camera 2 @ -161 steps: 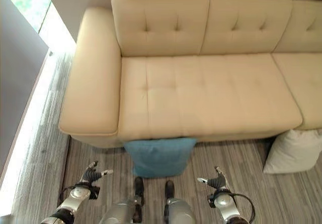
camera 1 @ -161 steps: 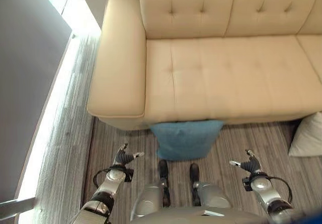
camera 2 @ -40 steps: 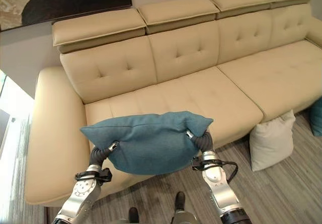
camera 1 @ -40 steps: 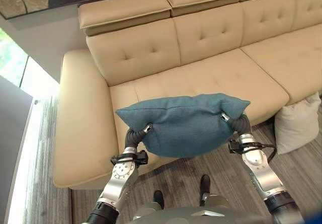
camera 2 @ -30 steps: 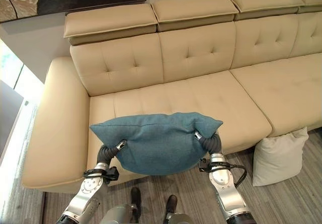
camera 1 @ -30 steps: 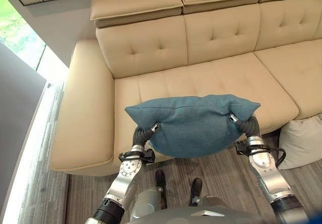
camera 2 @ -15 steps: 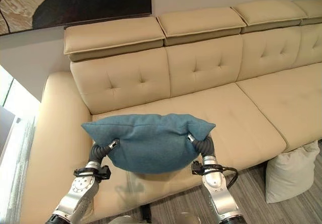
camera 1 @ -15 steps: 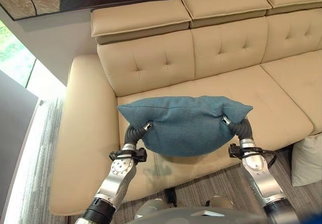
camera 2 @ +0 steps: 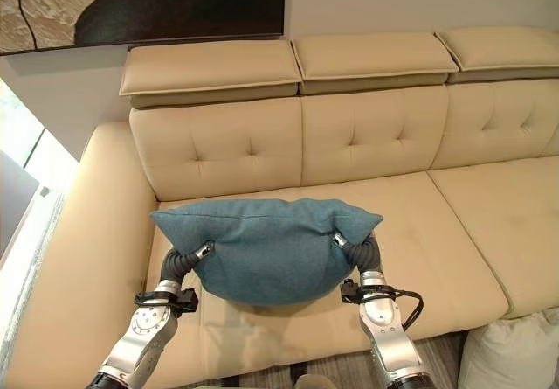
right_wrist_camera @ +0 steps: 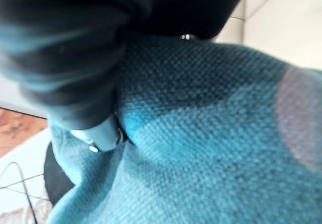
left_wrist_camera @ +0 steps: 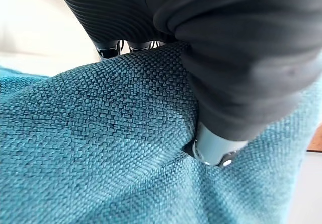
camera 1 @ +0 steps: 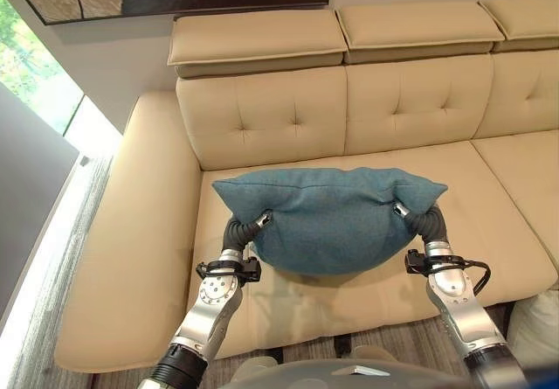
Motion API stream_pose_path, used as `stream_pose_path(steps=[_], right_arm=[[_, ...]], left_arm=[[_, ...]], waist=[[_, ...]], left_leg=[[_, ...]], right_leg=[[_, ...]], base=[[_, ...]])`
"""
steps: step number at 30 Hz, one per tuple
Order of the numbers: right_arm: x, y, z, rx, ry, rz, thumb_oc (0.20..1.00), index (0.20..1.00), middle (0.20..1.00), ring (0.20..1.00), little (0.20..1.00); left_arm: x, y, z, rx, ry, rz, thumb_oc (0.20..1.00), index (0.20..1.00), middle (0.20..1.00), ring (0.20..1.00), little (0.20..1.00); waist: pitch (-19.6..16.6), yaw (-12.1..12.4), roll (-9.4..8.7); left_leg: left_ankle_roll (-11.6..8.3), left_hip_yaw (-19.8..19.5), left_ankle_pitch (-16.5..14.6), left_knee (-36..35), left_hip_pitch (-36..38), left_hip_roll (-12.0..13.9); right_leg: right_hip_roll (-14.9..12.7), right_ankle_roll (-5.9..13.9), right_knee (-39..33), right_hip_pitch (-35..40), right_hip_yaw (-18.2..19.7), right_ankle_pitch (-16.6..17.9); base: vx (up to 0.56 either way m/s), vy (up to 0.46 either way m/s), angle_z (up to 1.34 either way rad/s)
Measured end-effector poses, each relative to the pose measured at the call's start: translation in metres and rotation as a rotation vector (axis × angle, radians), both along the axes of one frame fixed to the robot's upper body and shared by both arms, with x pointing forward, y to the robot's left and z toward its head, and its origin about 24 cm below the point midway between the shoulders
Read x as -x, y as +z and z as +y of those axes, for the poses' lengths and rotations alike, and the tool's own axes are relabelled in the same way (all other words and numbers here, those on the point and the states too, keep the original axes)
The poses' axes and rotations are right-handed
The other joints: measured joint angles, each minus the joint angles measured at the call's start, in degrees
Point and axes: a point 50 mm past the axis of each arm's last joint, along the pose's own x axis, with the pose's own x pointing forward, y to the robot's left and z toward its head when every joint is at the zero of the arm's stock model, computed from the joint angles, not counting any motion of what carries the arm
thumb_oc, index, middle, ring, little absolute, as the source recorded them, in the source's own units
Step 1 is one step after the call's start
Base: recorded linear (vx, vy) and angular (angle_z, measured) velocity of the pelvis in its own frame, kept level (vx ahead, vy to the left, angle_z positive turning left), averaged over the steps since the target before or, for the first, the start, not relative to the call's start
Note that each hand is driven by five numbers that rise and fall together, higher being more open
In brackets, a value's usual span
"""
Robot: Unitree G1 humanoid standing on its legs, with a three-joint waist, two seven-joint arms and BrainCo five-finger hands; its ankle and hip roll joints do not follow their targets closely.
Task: Pick up all the scattered cushions and arrange them neatly on the sofa.
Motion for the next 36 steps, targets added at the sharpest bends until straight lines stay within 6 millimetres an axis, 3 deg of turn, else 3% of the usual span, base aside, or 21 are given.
stream_pose_path(steps=[4, 14, 18, 23, 25, 28, 36], right_arm=[[-0.013, 0.018, -0.004, 0.058, -0.004, -0.071, 0.200, 0.200, 0.200, 0.200, 0.200], [-0.070, 0.084, 0.021, 0.107, 0.019, -0.309, 0.200, 0.200, 0.200, 0.200, 0.200], [-0.089, 0.111, 0.032, 0.122, 0.023, -0.389, 0.200, 0.200, 0.200, 0.200, 0.200], [-0.107, 0.126, 0.033, 0.149, -0.018, -0.413, 0.200, 0.200, 0.200, 0.200, 0.200], [-0.115, 0.132, 0.029, 0.188, -0.039, -0.413, 0.200, 0.200, 0.200, 0.200, 0.200], [-0.132, 0.161, 0.020, 0.257, -0.087, -0.455, 0.200, 0.200, 0.200, 0.200, 0.200], [-0.138, 0.171, 0.023, 0.289, -0.092, -0.461, 0.200, 0.200, 0.200, 0.200, 0.200]], left_arm=[[-0.013, 0.013, -0.005, -0.018, 0.012, -0.058, 0.200, 0.200, 0.200, 0.200, 0.200], [-0.063, 0.069, -0.004, -0.047, 0.136, -0.260, 0.200, 0.200, 0.200, 0.200, 0.200], [-0.090, 0.098, -0.001, -0.078, 0.177, -0.341, 0.200, 0.200, 0.200, 0.200, 0.200], [-0.115, 0.121, -0.003, -0.119, 0.214, -0.379, 0.200, 0.200, 0.200, 0.200, 0.200], [-0.126, 0.130, -0.003, -0.155, 0.217, -0.393, 0.200, 0.200, 0.200, 0.200, 0.200], [-0.145, 0.157, -0.010, -0.214, 0.214, -0.446, 0.200, 0.200, 0.200, 0.200, 0.200], [-0.148, 0.158, -0.008, -0.224, 0.220, -0.447, 0.200, 0.200, 0.200, 0.200, 0.200]], waist=[[-0.24, -0.15, 0.16], [-0.52, 0.61, 0.35], [-0.84, 0.71, 0.39], [-0.47, 1.00, 0.44], [0.39, 1.58, 0.55], [3.97, 1.65, 1.20], [7.52, 1.77, 1.32]], left_leg=[[-0.74, -1.45, 0.42, -0.26, -0.58, 0.52], [-0.50, -2.97, 1.61, 0.03, -2.16, -0.09], [-0.33, -2.99, 2.79, 0.04, -5.87, -0.56], [-0.22, -3.12, 4.56, 0.04, -11.59, -1.30], [-0.31, -3.10, 5.61, 0.21, -14.88, -1.48], [-1.32, -4.24, 7.29, 0.02, -21.05, -1.79], [-1.21, -4.46, 7.84, 0.04, -24.34, -1.53]], right_leg=[[0.19, -0.72, -0.21, 0.09, -1.49, -0.40], [-0.41, -1.80, -0.08, -0.74, -2.74, 0.73], [-0.88, -1.64, 0.03, -4.49, -2.76, 1.98], [-1.34, -1.31, 0.03, -10.12, -2.75, 3.71], [-1.79, -0.93, 0.05, -13.25, -2.83, 4.82], [-2.05, -0.71, 0.03, -19.01, -4.12, 6.04], [-1.93, -1.29, 0.06, -21.99, -4.45, 6.41]], base=[[0.09, -0.049, 0.17], [0.01, -0.010, 0.08], [-0.08, 0.008, 0.00], [-0.14, 0.016, 0.02], [-0.17, 0.021, 0.02], [-0.07, 0.008, 0.17], [-0.01, -0.008, 0.04]])
